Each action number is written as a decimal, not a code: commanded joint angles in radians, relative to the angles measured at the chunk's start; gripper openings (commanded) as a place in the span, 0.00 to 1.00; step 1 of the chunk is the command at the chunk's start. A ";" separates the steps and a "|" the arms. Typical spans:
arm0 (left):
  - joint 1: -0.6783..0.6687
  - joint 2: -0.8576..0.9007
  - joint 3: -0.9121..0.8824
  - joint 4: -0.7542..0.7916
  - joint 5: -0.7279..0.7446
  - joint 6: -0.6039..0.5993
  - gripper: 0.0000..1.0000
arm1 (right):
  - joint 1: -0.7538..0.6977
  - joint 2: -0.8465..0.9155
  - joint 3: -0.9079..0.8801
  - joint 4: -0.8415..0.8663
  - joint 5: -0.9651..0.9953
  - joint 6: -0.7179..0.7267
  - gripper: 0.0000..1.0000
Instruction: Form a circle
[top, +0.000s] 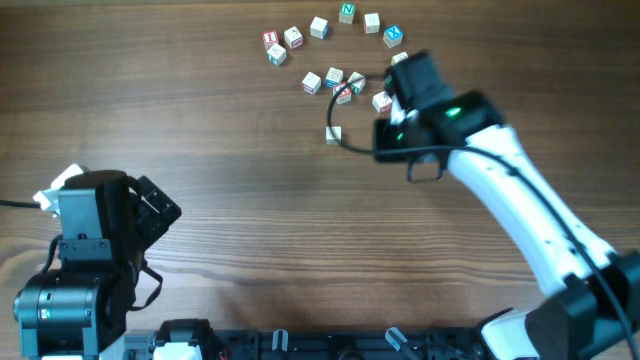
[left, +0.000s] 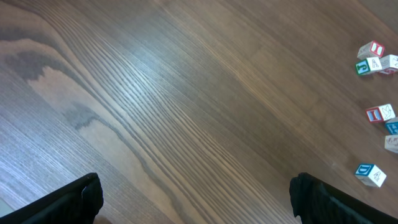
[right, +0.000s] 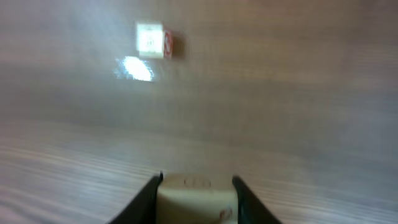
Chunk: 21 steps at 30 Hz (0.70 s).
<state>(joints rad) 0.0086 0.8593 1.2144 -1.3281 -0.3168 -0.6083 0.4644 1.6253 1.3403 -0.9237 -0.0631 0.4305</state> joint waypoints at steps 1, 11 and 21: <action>0.006 0.001 -0.004 0.003 -0.013 -0.010 1.00 | 0.010 0.010 -0.187 0.184 -0.006 0.100 0.11; 0.006 0.001 -0.004 0.003 -0.013 -0.010 1.00 | 0.010 0.022 -0.366 0.552 -0.006 0.172 0.15; 0.006 0.001 -0.004 0.003 -0.013 -0.010 1.00 | 0.055 0.229 -0.365 0.738 -0.055 0.169 0.15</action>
<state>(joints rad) 0.0086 0.8593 1.2144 -1.3281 -0.3168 -0.6079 0.4877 1.8008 0.9756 -0.2382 -0.0818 0.5835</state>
